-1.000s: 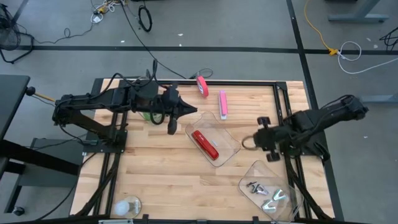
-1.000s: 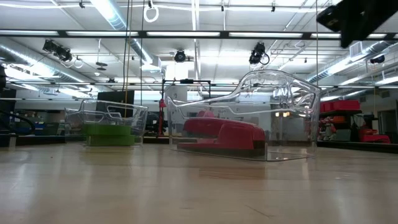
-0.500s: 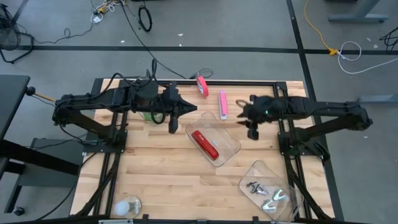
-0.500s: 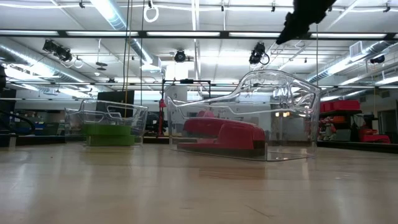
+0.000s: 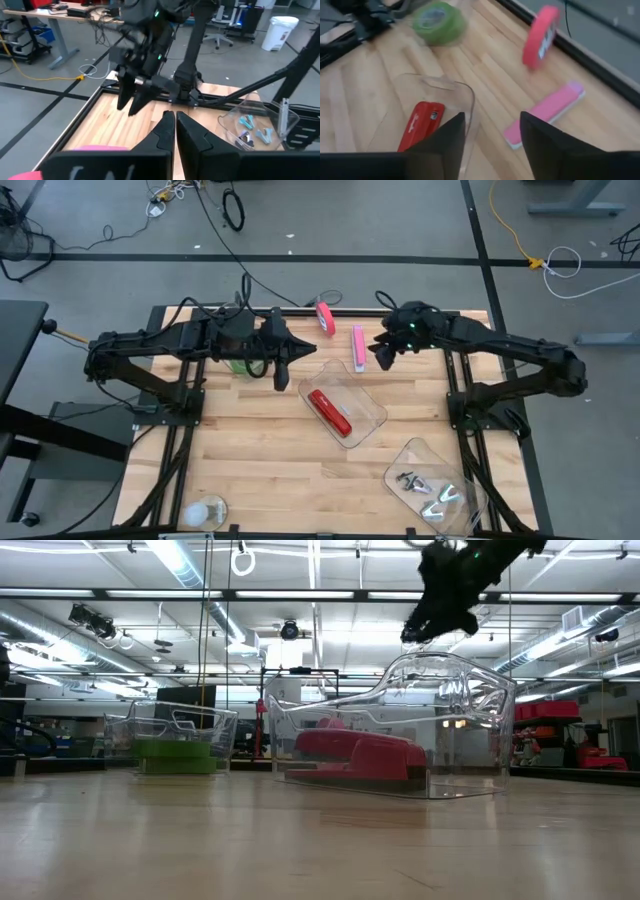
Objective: Pick and place Stapler, Stapler remover, tape
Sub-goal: Put the pink stapler into the center transparent bin
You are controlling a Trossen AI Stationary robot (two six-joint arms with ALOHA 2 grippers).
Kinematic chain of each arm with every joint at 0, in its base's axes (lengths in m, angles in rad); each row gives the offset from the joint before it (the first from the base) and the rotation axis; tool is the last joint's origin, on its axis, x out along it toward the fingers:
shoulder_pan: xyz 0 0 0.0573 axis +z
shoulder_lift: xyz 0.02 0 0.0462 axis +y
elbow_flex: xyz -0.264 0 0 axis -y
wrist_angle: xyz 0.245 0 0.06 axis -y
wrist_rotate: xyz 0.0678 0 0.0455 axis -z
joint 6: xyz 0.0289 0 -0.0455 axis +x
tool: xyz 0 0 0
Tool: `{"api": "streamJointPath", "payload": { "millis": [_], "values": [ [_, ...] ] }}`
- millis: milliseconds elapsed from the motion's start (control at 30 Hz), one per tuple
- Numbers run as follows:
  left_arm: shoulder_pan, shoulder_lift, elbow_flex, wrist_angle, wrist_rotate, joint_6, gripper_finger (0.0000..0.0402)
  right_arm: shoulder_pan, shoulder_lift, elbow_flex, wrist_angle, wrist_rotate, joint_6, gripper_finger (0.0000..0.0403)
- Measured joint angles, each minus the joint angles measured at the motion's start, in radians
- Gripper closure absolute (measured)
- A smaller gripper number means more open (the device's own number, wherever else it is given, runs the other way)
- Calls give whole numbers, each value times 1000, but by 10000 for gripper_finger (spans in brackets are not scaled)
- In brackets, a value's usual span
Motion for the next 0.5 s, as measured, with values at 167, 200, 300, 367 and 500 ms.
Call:
{"api": "streamJointPath", "payload": {
  "millis": [167, 200, 300, 367, 500],
  "values": [
    [0, 0, 0, 0, -14, 0, 381, -54, 88, 0, 6, -10, 65, 159],
    [0, 0, 0, 0, -14, 0, 381, -62, 104, 0, 12, -10, 68, 149],
    [0, 0, 0, 0, -14, -4, 381, -81, 145, 0, 39, -10, 81, 120],
    [0, 0, 0, 0, -19, -20, 381, -94, 170, 0, 52, -11, 122, 104],
    [0, 0, 0, 0, -24, -26, 381, -128, 219, 0, 66, -53, 149, 82]
  ]
}}
